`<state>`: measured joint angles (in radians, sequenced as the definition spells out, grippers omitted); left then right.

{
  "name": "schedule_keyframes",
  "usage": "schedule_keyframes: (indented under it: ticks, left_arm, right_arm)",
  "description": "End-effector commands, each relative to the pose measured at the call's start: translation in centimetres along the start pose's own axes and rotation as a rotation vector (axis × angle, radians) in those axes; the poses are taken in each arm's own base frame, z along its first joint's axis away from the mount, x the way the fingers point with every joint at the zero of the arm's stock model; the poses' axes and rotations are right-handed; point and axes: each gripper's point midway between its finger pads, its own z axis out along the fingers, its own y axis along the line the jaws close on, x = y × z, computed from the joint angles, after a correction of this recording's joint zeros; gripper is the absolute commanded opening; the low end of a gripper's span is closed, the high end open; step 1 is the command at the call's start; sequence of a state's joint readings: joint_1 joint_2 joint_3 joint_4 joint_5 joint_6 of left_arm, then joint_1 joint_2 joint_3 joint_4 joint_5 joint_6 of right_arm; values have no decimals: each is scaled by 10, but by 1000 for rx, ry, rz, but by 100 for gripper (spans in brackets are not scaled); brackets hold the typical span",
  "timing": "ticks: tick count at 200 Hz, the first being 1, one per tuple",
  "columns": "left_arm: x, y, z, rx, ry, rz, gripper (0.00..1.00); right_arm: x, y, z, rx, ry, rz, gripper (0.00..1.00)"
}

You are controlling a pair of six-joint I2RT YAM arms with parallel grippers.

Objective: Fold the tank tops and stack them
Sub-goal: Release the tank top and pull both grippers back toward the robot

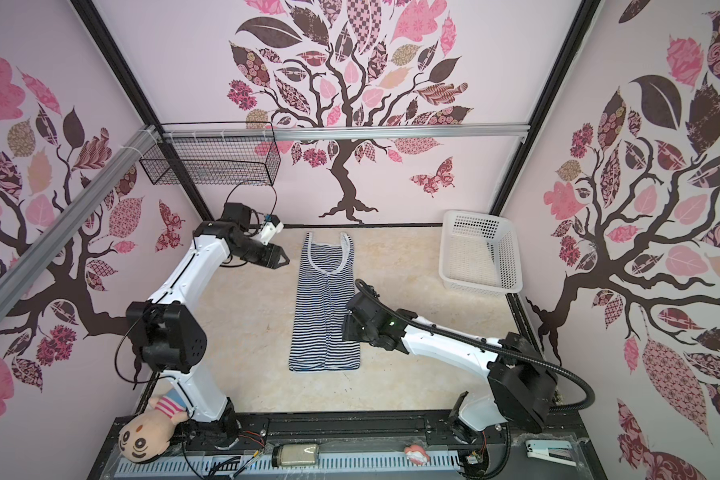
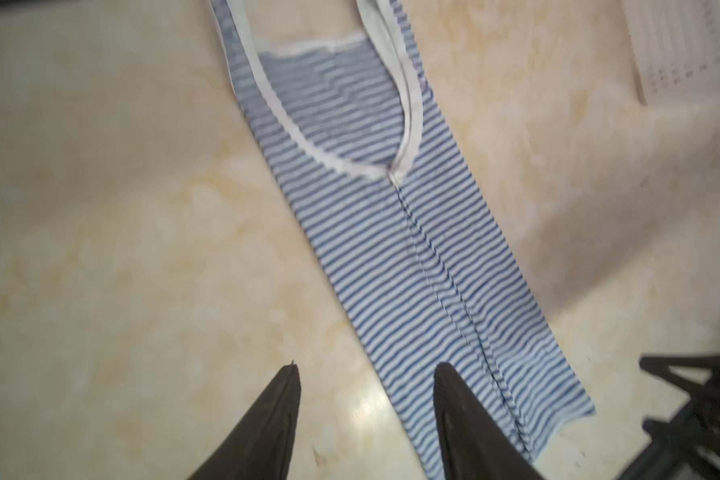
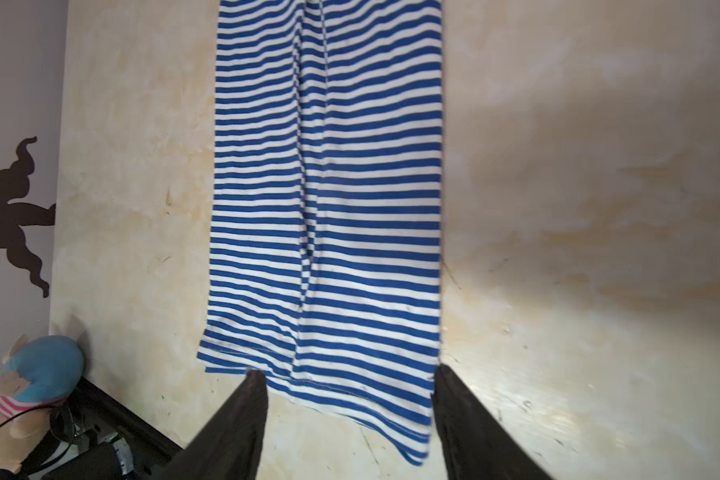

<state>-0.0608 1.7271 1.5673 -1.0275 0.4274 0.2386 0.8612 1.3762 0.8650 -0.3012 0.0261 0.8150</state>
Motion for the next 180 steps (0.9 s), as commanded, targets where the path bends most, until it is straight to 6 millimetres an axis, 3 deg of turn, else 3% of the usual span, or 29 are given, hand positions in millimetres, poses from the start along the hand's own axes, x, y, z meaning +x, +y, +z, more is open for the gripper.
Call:
schedule_keyframes:
  ticks: [1, 35, 53, 66, 94, 144, 180]
  left_arm:
    - [55, -24, 5, 116, 55, -61, 57]
    - [114, -48, 0, 182, 16, -97, 60]
    - [115, -55, -17, 191, -8, -78, 64]
    - [117, -63, -17, 232, -22, -67, 66]
    - [124, -57, -11, 207, 59, 19, 67]
    - [171, -47, 5, 239, 312, 131, 66]
    - [201, -35, 20, 161, 351, 210, 66]
  right_arm:
    - [10, -7, -13, -65, 41, 14, 68]
    - [31, -6, -16, -184, 100, 53, 68]
    - [42, -8, -14, -222, 134, 76, 68]
    - [51, -10, -11, -242, 161, 95, 68]
    - [60, -8, -9, -289, 195, 125, 69]
    - [73, -13, -4, -315, 230, 179, 68]
    - [81, -24, 0, -287, 237, 197, 68]
